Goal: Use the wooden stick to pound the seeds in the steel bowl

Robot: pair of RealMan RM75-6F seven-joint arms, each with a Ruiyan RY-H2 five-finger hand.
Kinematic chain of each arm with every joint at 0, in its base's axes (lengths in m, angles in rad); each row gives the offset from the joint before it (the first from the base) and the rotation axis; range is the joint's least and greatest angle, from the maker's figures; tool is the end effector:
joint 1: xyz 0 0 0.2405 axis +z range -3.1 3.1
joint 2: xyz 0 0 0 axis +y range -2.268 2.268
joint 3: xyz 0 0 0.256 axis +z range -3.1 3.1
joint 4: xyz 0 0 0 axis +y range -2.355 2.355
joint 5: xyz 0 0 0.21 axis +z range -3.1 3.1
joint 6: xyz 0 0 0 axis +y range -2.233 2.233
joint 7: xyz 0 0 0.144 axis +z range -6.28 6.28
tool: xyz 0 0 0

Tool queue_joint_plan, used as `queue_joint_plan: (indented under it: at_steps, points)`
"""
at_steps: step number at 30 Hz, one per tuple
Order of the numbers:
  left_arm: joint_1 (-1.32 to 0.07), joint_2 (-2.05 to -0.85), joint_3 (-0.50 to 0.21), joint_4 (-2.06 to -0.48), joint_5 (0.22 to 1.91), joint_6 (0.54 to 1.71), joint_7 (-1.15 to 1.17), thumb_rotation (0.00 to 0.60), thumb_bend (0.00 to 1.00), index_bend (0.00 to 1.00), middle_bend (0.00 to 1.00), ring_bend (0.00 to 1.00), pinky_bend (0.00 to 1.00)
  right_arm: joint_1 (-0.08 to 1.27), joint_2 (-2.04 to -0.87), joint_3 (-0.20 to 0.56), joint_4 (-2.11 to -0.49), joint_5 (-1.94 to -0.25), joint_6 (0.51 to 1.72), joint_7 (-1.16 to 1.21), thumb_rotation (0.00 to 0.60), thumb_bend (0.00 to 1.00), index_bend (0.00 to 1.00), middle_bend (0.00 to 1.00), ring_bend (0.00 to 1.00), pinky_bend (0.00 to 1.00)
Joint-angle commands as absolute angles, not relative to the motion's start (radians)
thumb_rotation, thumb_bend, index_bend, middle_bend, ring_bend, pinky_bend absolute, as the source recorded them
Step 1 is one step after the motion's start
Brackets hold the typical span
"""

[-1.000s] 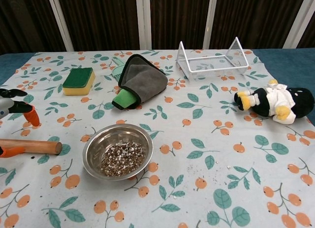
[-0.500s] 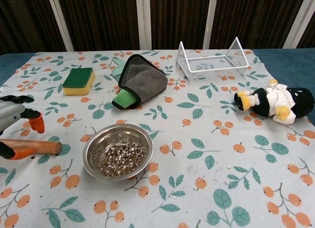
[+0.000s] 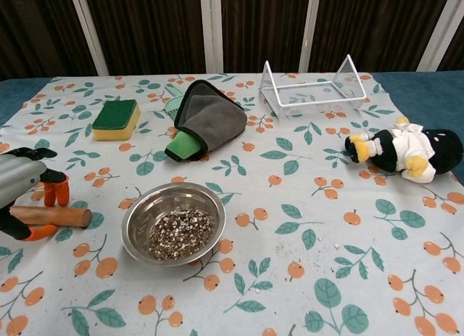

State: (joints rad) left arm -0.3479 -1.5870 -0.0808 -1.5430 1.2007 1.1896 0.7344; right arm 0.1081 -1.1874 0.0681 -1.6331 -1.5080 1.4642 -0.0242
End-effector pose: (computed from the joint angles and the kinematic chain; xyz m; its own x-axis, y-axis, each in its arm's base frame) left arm -0.2396 0.2415 -0.0157 0.6516 0.2358 0.7210 0.7583 -0.1816 -0.6261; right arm -0.2944 -0.1908 0.1348 0.3345 -0.0038 0.9424 -0.9415 -0.0444 0.3341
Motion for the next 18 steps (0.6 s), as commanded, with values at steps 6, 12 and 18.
queue_joint_plan:
  at_steps: [6, 12, 18]
  points:
    - [-0.351, -1.593, -0.073, -1.531, 1.201, 1.194, 0.724, 0.6, 0.44, 0.47, 0.48, 0.01, 0.0, 0.107, -1.188, 0.067, -1.633, -1.509, 1.466, -0.025, 0.6, 0.27, 0.0, 0.0, 0.0, 0.0]
    - [-0.36, -1.608, -0.074, -1.529, 1.2, 1.195, 0.713, 0.6, 0.44, 0.46, 0.46, 0.01, 0.0, 0.107, -1.188, 0.067, -1.634, -1.507, 1.464, -0.026, 0.6, 0.27, 0.0, 0.0, 0.0, 0.0]
    - [-0.368, -1.615, -0.077, -1.536, 1.2, 1.201, 0.717, 0.6, 0.44, 0.44, 0.45, 0.01, 0.0, 0.108, -1.187, 0.068, -1.635, -1.506, 1.463, -0.025, 0.6, 0.27, 0.0, 0.0, 0.0, 0.0]
